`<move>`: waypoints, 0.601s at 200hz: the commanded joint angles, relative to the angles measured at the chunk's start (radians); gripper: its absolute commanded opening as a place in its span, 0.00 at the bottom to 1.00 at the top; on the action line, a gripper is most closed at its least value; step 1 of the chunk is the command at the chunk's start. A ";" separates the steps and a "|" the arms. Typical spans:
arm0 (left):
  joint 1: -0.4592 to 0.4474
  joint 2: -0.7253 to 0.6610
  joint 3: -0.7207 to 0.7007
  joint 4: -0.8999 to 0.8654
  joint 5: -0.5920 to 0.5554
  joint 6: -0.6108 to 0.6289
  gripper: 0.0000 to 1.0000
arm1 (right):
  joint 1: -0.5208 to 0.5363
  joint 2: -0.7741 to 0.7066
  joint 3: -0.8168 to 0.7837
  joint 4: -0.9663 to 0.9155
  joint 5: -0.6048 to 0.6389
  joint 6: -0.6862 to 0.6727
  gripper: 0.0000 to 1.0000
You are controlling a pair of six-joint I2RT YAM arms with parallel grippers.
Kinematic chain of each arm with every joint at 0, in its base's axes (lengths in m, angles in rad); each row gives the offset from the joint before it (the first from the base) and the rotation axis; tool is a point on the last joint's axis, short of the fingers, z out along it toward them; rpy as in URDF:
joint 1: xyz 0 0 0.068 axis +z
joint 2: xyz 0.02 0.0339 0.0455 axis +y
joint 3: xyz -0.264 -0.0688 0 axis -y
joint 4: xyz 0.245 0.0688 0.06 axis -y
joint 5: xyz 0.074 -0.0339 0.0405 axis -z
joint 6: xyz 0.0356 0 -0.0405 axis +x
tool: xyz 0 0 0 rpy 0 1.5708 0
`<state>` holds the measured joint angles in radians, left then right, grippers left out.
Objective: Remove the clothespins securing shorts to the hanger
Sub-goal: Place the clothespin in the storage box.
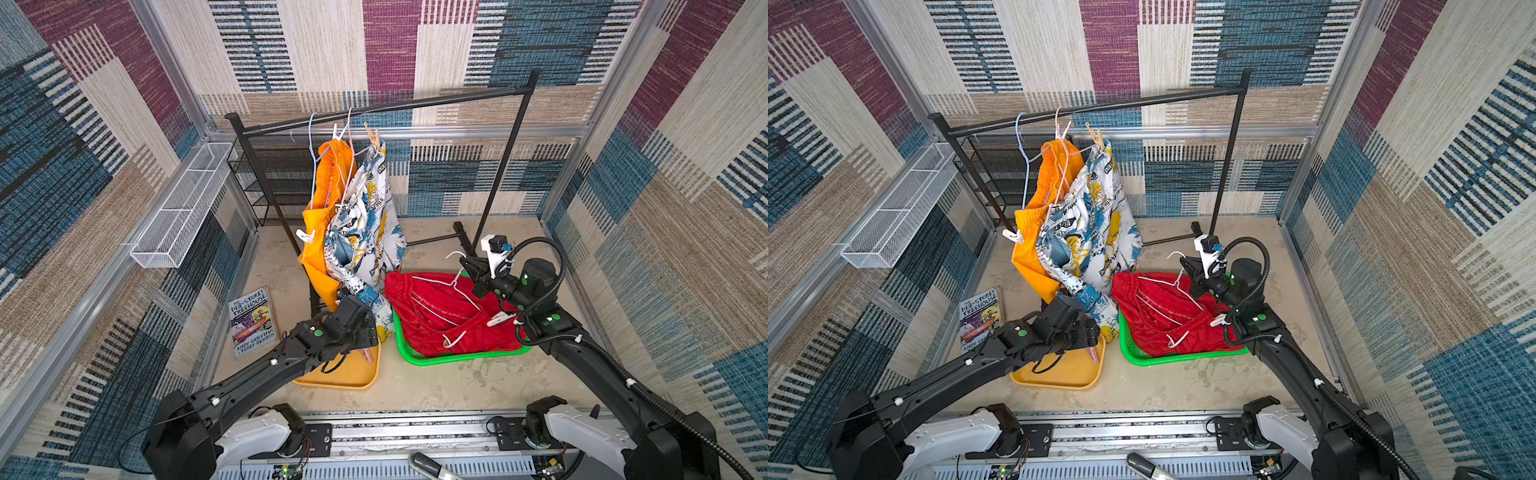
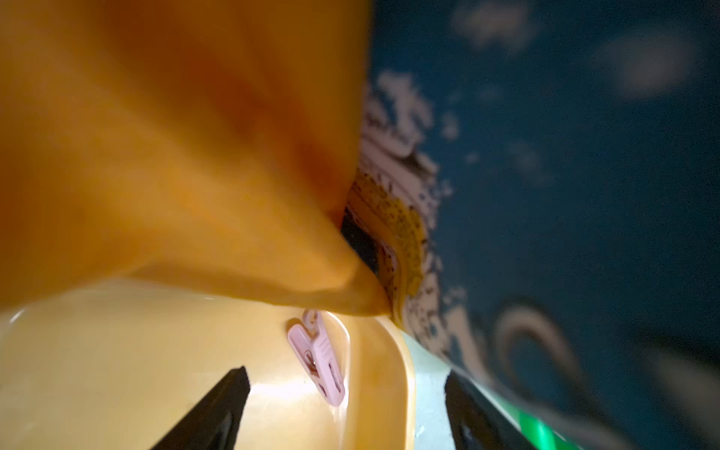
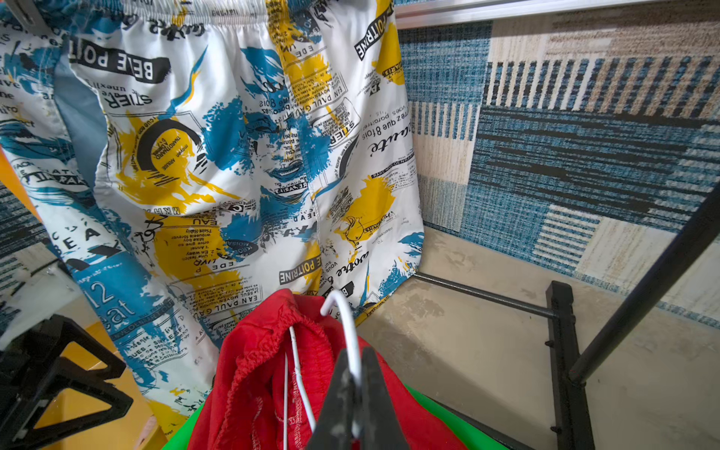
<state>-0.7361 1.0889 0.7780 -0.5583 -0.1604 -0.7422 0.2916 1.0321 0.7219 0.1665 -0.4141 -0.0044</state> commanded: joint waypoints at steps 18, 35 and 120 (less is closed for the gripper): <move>-0.025 -0.119 0.019 0.072 0.060 0.243 0.83 | 0.000 -0.008 0.000 -0.019 -0.031 0.015 0.00; -0.068 -0.138 0.021 0.190 0.152 0.366 0.81 | 0.001 0.005 0.016 -0.031 -0.039 0.020 0.00; -0.223 0.204 0.236 0.501 0.218 0.613 0.72 | 0.001 -0.037 0.037 -0.100 -0.049 0.018 0.00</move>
<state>-0.9520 1.2148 0.9497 -0.1856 0.0250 -0.2382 0.2916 1.0077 0.7452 0.0914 -0.4446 0.0021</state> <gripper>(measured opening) 0.717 0.064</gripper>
